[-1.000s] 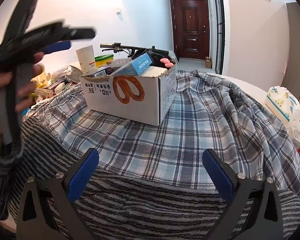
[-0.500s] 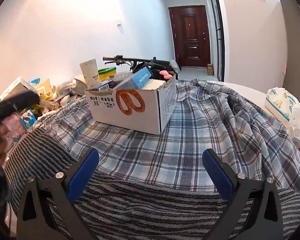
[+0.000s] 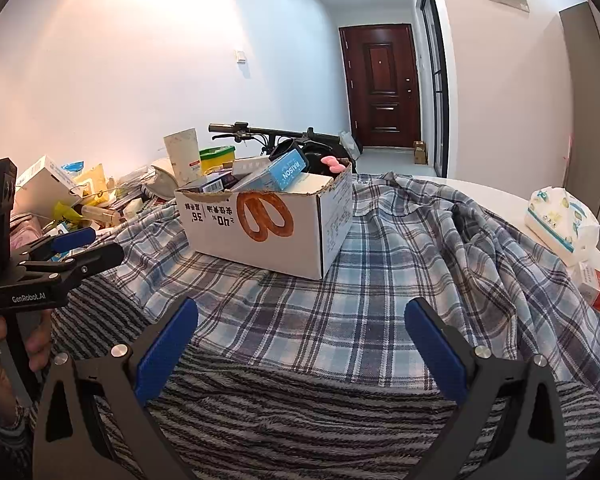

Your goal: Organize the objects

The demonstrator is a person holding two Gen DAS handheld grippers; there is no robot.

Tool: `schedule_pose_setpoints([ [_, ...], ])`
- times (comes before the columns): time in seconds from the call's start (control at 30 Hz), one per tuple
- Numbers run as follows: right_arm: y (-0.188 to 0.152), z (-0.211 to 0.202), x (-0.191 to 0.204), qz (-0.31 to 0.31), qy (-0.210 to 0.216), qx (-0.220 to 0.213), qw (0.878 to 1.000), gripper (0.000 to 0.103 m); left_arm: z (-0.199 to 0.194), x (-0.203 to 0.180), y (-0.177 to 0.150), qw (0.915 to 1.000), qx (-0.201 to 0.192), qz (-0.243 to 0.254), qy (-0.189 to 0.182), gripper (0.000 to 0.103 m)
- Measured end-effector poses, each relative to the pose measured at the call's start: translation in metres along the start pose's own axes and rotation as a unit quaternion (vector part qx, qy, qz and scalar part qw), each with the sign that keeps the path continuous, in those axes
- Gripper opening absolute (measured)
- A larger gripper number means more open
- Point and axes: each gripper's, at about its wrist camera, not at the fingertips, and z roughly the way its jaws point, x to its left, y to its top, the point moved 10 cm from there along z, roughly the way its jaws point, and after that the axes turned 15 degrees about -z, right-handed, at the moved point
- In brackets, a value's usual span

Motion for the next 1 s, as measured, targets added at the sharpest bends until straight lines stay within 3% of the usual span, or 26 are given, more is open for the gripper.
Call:
schedule_pose_setpoints([
  [0.37, -0.003, 0.007, 0.007, 0.004, 0.039, 0.010, 0.999, 0.103, 0.000, -0.001, 0.000, 1.0000, 0.001, 0.001, 0.002, 0.103],
  [1.0, -0.003, 0.006, 0.003, 0.011, 0.033, 0.007, 0.999, 0.103, 0.005, -0.012, -0.005, 0.9995, 0.007, 0.030, 0.001, 0.103],
])
